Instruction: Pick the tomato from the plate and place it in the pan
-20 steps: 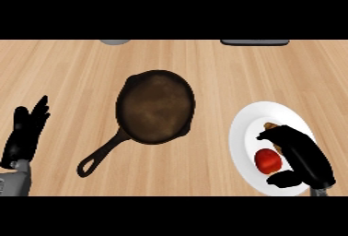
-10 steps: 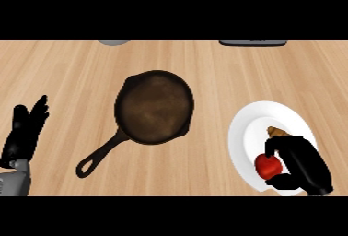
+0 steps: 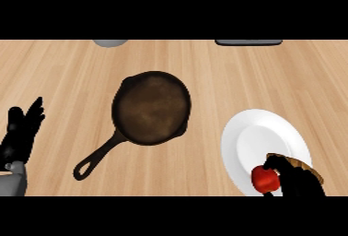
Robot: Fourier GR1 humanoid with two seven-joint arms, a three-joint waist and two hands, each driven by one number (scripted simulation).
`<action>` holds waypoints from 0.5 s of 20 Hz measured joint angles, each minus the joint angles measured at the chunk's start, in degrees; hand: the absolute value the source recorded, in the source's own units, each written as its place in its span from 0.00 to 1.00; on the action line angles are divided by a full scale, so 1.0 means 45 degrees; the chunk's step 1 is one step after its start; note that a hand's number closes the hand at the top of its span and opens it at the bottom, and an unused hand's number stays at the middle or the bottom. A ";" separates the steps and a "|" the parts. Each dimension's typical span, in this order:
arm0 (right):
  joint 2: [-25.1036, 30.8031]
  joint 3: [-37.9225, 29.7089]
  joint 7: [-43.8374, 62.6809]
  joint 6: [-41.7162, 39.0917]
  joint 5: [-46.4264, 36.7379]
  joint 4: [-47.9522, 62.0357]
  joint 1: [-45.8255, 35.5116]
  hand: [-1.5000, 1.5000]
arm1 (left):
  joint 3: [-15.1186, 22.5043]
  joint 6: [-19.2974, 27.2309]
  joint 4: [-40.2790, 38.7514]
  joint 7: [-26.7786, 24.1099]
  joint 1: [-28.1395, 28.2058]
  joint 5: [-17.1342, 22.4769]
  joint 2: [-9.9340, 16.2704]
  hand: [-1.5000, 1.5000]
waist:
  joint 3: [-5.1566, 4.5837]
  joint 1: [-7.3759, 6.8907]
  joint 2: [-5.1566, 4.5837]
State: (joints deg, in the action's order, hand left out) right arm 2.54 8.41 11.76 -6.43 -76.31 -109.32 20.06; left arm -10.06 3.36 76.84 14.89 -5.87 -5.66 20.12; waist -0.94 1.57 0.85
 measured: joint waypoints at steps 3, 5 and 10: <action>-0.0289 0.1329 0.0997 0.0420 -0.0687 -0.1895 0.0374 1.00 | -0.0002 -0.0022 -0.0054 -0.0042 -0.0006 -0.0022 -0.0006 0.50 | 0.0097 -0.0044 -0.0045; -0.0393 0.2291 0.1638 0.0574 -0.1033 -0.2928 0.0179 1.00 | 0.0102 0.0007 -0.0031 -0.0142 0.0080 -0.0112 -0.0103 0.50 | 0.0132 -0.0123 -0.0070; -0.0511 0.5169 0.4101 0.0248 -0.2212 -0.4017 -0.0965 1.00 | 0.0065 -0.0105 -0.0357 -0.0342 -0.0174 -0.0138 -0.0119 0.50 | 0.0172 -0.0274 -0.0142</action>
State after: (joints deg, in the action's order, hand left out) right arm 0.24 31.67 30.21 -5.31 -86.26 -127.40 15.71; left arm -9.77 2.88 75.23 13.35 -6.65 -6.28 19.59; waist -0.16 0.34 0.21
